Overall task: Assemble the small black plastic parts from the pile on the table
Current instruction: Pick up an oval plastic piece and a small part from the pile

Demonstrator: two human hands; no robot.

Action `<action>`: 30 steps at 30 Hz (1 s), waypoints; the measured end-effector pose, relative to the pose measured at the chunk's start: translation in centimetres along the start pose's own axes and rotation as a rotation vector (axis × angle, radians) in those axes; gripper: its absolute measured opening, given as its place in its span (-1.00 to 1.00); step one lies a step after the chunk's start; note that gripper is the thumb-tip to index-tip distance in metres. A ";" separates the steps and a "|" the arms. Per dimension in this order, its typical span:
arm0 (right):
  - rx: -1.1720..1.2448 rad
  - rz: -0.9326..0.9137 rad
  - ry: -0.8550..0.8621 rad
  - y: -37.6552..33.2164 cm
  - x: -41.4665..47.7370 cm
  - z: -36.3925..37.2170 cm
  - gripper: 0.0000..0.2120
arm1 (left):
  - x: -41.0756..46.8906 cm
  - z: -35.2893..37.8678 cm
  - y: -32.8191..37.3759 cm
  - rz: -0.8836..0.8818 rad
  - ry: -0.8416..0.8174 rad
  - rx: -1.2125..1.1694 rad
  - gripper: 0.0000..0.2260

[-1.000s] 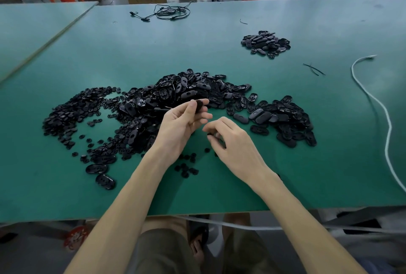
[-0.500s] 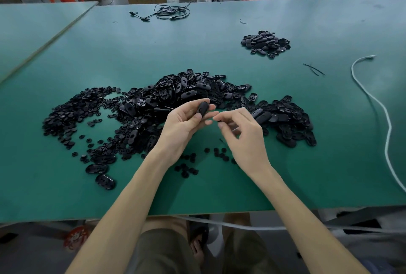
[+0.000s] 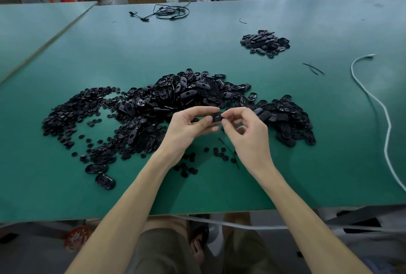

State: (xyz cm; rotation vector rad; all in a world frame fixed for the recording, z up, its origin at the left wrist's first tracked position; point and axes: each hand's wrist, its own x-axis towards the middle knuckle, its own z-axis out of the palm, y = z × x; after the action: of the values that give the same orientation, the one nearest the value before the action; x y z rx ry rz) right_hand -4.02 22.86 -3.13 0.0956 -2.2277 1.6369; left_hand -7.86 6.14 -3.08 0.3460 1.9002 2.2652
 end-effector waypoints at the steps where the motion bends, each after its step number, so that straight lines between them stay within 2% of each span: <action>1: -0.008 -0.007 -0.001 0.0 0.0 0.0 -0.82 | 0.0 0.0 0.0 0.004 0.005 0.007 -0.78; 7: -0.039 -0.027 0.024 -0.1 -0.1 0.0 -0.78 | -0.1 -0.2 0.1 0.008 0.010 -0.009 -0.77; 19: -0.030 0.024 0.044 -0.1 -0.2 -0.1 -0.87 | -0.3 -0.1 0.3 0.011 -0.034 -0.005 -0.80; 30: -0.055 -0.009 0.046 -0.2 -0.2 -0.2 -0.80 | -0.3 0.0 0.4 0.036 -0.054 0.024 -0.81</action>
State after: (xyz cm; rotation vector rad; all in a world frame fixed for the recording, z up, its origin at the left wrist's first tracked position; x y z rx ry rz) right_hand -3.69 22.94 -2.94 0.0531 -2.2325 1.5561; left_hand -7.56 6.01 -2.74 0.4442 1.9112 2.2332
